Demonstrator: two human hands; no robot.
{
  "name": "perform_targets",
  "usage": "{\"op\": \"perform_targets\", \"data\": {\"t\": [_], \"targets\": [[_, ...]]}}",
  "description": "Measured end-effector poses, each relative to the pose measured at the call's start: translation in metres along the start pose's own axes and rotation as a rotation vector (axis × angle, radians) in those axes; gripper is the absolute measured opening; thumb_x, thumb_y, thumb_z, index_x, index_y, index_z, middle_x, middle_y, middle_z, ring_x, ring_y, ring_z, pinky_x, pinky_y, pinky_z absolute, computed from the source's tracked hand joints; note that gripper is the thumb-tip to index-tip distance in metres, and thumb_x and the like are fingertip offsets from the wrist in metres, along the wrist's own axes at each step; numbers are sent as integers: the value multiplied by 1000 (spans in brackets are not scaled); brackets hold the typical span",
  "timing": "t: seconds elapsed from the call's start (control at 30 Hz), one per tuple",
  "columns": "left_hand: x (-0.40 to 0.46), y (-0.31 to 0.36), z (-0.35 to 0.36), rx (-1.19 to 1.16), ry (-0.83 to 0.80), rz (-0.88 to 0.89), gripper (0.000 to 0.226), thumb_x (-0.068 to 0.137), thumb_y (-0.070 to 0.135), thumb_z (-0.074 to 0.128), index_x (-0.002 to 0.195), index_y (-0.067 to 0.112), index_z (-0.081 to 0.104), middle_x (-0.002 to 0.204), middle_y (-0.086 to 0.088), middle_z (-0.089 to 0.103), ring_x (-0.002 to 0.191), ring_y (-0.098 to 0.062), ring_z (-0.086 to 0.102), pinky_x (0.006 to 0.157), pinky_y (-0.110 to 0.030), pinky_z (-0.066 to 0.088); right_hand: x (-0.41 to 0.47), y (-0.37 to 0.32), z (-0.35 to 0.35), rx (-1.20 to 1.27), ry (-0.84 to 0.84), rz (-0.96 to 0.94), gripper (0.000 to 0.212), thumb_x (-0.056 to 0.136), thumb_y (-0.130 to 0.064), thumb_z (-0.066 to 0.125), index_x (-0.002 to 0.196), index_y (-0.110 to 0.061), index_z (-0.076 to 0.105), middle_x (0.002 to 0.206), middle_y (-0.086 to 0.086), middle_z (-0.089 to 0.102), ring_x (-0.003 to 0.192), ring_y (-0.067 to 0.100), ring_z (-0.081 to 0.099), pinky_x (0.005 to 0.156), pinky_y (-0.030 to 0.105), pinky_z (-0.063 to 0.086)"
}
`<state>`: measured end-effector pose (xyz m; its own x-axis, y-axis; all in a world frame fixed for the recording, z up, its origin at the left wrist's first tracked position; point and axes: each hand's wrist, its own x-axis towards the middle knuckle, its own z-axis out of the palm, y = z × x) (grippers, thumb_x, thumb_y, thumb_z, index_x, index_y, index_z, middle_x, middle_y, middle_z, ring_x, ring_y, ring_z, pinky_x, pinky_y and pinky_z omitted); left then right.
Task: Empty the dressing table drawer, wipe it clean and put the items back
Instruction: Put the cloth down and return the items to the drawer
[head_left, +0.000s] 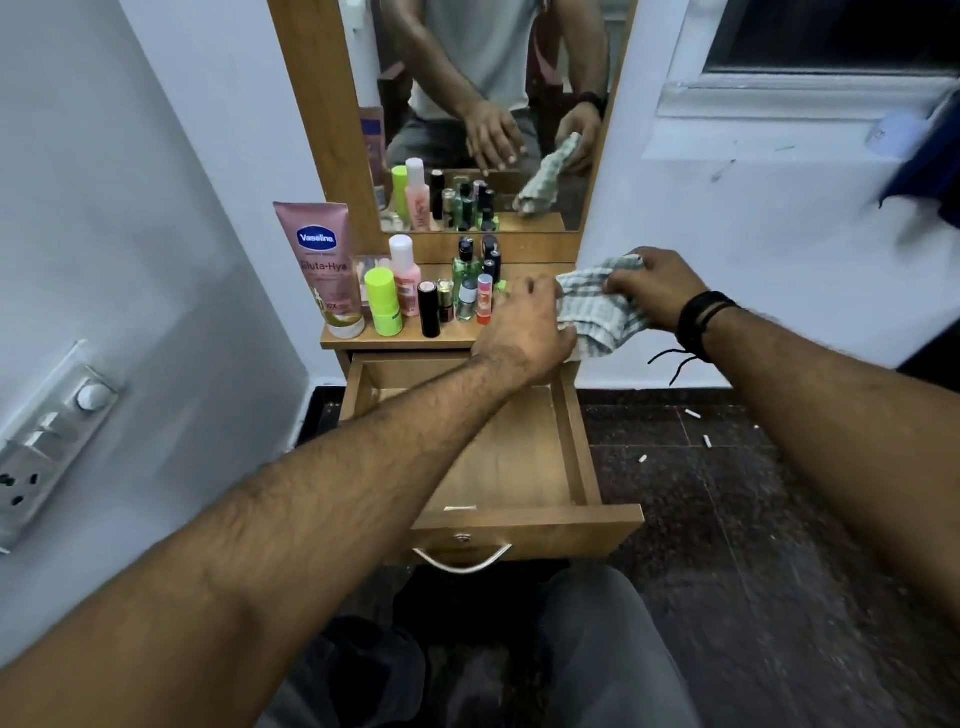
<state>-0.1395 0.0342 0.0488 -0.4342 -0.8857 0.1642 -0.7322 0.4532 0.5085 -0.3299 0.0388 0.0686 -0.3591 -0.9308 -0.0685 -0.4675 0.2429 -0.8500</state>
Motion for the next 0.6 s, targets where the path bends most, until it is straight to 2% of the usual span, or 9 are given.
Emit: {"op": "perform_targets", "data": {"t": [0.1, 0.17, 0.23, 0.3, 0.33, 0.4, 0.43, 0.5, 0.6], "targets": [[10, 2, 7, 19, -3, 14, 54, 92, 36, 66, 138, 18, 46, 138, -5, 45, 119, -23, 49, 99, -40, 49, 23, -9, 1, -61, 41, -38, 8, 79, -20, 65, 84, -13, 65, 80, 8, 67, 75, 27, 64, 68, 37, 56], [15, -1, 10, 25, -5, 27, 49, 92, 34, 64, 136, 17, 48, 136, -6, 47, 120, -25, 48, 99, -41, 48, 40, -18, 4, 40, 19, -17, 1, 78, -20, 64, 79, -20, 63, 67, -1, 63, 65, 19, 61, 61, 30, 52], [17, -6, 11, 45, -13, 46, 44, 92, 31, 62, 132, 17, 50, 135, -7, 47, 121, -26, 47, 98, -42, 48, 55, -25, 7, 181, -32, 68, 5, 76, -22, 64, 78, -26, 66, 64, -5, 66, 66, 16, 64, 57, 28, 55], [20, -11, 13, 91, -24, 70, 42, 92, 29, 62, 130, 18, 51, 133, -6, 47, 120, -27, 47, 95, -43, 49, 72, -23, 11, 196, -82, 126, 12, 80, -25, 67, 89, -31, 67, 81, -2, 71, 79, 22, 67, 62, 32, 57], [21, -11, 14, 127, -36, 82, 41, 92, 29, 61, 131, 18, 51, 132, -5, 47, 119, -27, 47, 93, -43, 50, 81, -17, 12, 134, -95, 139, 23, 83, -28, 69, 105, -31, 65, 96, 2, 70, 88, 25, 66, 67, 35, 56], [24, -11, 18, 215, -79, 90, 43, 93, 30, 61, 133, 19, 50, 132, -4, 48, 119, -27, 47, 91, -44, 50, 93, -1, 16, -93, -61, 144, 57, 88, -33, 71, 139, -24, 47, 127, 11, 61, 111, 30, 60, 81, 39, 50], [25, -10, 20, 249, -114, 83, 44, 94, 32, 61, 135, 20, 50, 134, -4, 47, 122, -28, 46, 92, -47, 50, 97, 9, 18, -175, -24, 145, 70, 89, -36, 71, 148, -20, 38, 139, 13, 54, 122, 32, 55, 87, 39, 47], [29, -5, 26, 291, -199, 47, 48, 93, 34, 61, 137, 19, 49, 136, -5, 45, 126, -30, 43, 95, -55, 49, 98, 26, 22, -224, 28, 136, 77, 89, -39, 72, 152, -16, 33, 148, 16, 46, 132, 34, 49, 93, 36, 42], [37, 0, 34, 337, -286, -25, 53, 91, 33, 63, 139, 16, 46, 136, -7, 44, 126, -32, 41, 96, -60, 47, 92, 48, 29, -285, 101, 9, 57, 89, -42, 70, 137, -17, 50, 138, 15, 49, 120, 30, 56, 89, 30, 42]]}}
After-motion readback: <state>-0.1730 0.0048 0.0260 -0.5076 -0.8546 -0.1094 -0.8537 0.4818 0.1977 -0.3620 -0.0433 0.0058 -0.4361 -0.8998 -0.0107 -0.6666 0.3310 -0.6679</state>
